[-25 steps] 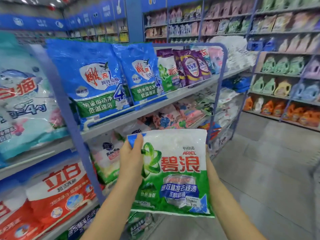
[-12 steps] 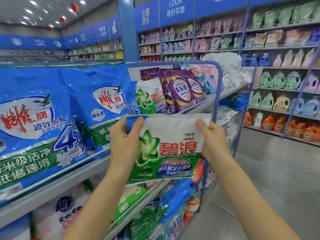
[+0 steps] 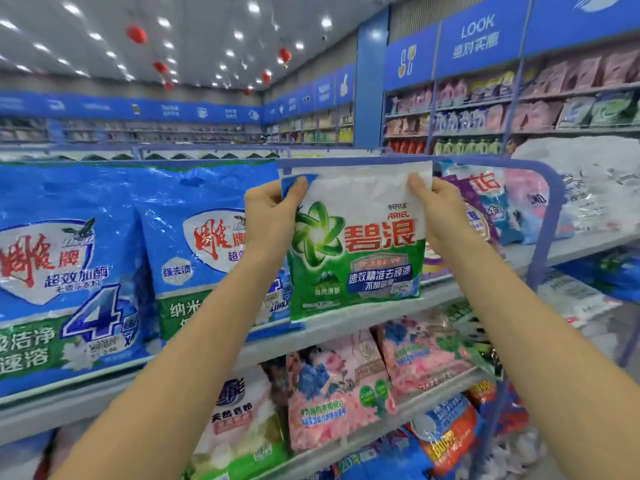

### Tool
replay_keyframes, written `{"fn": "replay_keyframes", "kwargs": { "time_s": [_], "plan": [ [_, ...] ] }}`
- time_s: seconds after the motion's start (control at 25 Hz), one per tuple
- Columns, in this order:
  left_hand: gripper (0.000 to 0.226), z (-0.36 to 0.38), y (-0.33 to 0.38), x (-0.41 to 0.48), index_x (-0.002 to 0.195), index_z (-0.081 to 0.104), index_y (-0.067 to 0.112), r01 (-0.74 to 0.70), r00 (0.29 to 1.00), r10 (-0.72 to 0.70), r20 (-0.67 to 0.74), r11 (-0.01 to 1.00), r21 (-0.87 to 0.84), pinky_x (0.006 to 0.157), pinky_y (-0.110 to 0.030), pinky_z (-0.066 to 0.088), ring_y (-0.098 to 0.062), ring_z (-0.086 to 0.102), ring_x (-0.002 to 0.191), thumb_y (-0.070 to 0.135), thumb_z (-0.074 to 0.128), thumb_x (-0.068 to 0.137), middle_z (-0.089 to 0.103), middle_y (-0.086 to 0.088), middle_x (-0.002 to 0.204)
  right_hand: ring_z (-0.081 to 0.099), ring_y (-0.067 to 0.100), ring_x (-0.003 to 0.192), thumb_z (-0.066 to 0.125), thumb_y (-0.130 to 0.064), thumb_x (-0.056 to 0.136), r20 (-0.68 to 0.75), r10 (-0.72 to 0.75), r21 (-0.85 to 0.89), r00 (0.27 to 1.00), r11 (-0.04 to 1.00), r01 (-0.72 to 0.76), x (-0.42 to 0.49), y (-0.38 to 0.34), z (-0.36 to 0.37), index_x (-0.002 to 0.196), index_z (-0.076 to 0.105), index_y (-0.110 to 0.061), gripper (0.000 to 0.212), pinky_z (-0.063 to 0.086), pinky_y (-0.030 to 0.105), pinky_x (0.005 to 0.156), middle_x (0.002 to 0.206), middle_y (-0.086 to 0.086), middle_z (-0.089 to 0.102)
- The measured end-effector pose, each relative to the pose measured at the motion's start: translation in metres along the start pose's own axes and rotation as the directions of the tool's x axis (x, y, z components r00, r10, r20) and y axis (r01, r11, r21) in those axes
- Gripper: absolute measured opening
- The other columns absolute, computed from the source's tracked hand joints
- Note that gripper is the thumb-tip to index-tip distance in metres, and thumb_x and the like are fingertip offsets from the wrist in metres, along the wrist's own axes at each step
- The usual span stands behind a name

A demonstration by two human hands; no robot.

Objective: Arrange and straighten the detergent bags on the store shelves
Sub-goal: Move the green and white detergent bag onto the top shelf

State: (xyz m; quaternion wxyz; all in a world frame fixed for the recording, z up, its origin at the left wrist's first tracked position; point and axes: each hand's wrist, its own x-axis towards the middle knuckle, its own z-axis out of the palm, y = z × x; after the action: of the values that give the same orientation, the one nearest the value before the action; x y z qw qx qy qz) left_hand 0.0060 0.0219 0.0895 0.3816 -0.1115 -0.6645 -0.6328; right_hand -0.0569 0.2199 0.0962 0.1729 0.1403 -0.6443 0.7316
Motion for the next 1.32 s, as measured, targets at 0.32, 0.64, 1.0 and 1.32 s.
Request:
{"fn": "replay_keyframes", "kwargs": {
  "time_s": [0.32, 0.64, 1.0, 1.32],
  "plan": [
    [0.037, 0.028, -0.041, 0.016, 0.059, 0.045, 0.007, 0.113, 0.988, -0.093, -0.125, 0.979, 0.169, 0.046, -0.019, 0.028, -0.002, 0.028, 0.038, 0.017, 0.055, 0.093, 0.035, 0.008, 0.043, 0.066, 0.012, 0.063, 0.048, -0.027, 0.096, 0.180, 0.010, 0.046, 0.984, 0.999, -0.019, 0.069, 0.066, -0.002, 0.093, 0.059, 0.003, 0.032, 0.055, 0.030, 0.060, 0.078, 0.004, 0.065],
    [0.013, 0.039, -0.058, 0.000, 0.089, 0.052, 0.012, 0.192, 0.925, -0.070, -0.373, 0.934, 0.301, 0.062, -0.018, 0.038, -0.003, 0.049, 0.070, 0.023, 0.058, 0.090, 0.051, -0.001, 0.081, 0.059, 0.012, 0.091, 0.051, -0.019, 0.094, 0.152, -0.038, -0.107, 0.988, 0.993, 0.055, 0.074, 0.082, -0.007, 0.117, 0.052, -0.006, 0.026, 0.050, 0.024, 0.076, 0.107, 0.003, 0.058],
    [0.072, 0.041, -0.160, -0.112, 0.148, 0.020, 0.021, -0.502, 0.841, 0.132, 0.524, -0.168, 0.848, 0.117, -0.042, 0.006, -0.025, 0.008, 0.144, 0.046, 0.045, 0.085, 0.001, -0.007, 0.158, 0.015, 0.027, 0.142, 0.031, -0.048, 0.094, 0.616, -0.507, -0.631, 0.603, 0.141, 0.763, -0.022, 0.204, -0.024, 0.147, 0.016, -0.031, 0.057, 0.013, 0.053, 0.112, 0.156, 0.007, 0.011],
    [0.075, 0.033, -0.158, -0.103, 0.149, 0.010, 0.025, -0.494, 0.861, 0.042, 0.507, -0.171, 0.853, 0.117, -0.041, -0.001, -0.023, 0.001, 0.145, 0.057, 0.037, 0.087, -0.007, -0.005, 0.158, 0.001, 0.023, 0.145, 0.012, -0.057, 0.095, 0.643, -0.425, -0.670, 0.637, 0.092, 0.737, -0.016, 0.205, -0.018, 0.148, 0.004, -0.031, 0.060, 0.005, 0.053, 0.113, 0.158, 0.003, -0.005]
  ]
}}
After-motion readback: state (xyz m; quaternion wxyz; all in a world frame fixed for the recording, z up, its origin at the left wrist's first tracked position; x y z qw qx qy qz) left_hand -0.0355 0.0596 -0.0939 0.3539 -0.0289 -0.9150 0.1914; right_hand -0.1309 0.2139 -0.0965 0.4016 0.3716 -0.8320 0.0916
